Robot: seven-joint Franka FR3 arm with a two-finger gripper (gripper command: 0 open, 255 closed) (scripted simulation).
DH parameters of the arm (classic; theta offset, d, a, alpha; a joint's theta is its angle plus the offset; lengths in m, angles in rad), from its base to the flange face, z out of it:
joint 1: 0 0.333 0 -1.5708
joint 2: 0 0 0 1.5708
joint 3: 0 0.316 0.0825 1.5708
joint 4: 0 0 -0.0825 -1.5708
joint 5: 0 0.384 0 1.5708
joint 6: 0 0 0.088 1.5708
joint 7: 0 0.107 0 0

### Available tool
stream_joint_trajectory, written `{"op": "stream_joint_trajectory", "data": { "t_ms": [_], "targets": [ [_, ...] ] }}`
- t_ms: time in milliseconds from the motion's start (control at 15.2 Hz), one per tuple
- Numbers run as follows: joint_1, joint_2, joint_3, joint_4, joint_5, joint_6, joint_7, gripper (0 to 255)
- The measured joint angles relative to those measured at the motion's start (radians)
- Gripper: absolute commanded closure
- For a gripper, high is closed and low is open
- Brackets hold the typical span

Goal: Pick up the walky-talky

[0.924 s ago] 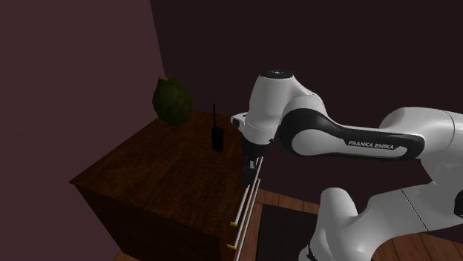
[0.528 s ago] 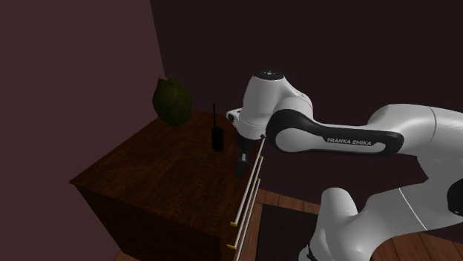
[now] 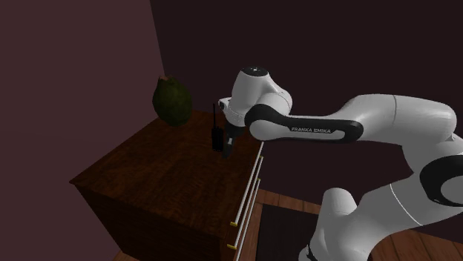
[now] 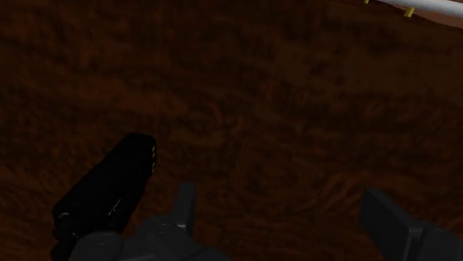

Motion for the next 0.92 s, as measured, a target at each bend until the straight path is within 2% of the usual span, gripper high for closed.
{"op": "stream_joint_trajectory", "data": {
  "t_ms": [726,924],
  "targets": [
    [-0.064,0.26,-0.108,0.182,-0.064,0.223,-0.053,0],
    [-0.069,0.28,-0.117,0.173,-0.069,0.265,-0.052,0]
  ]
}}
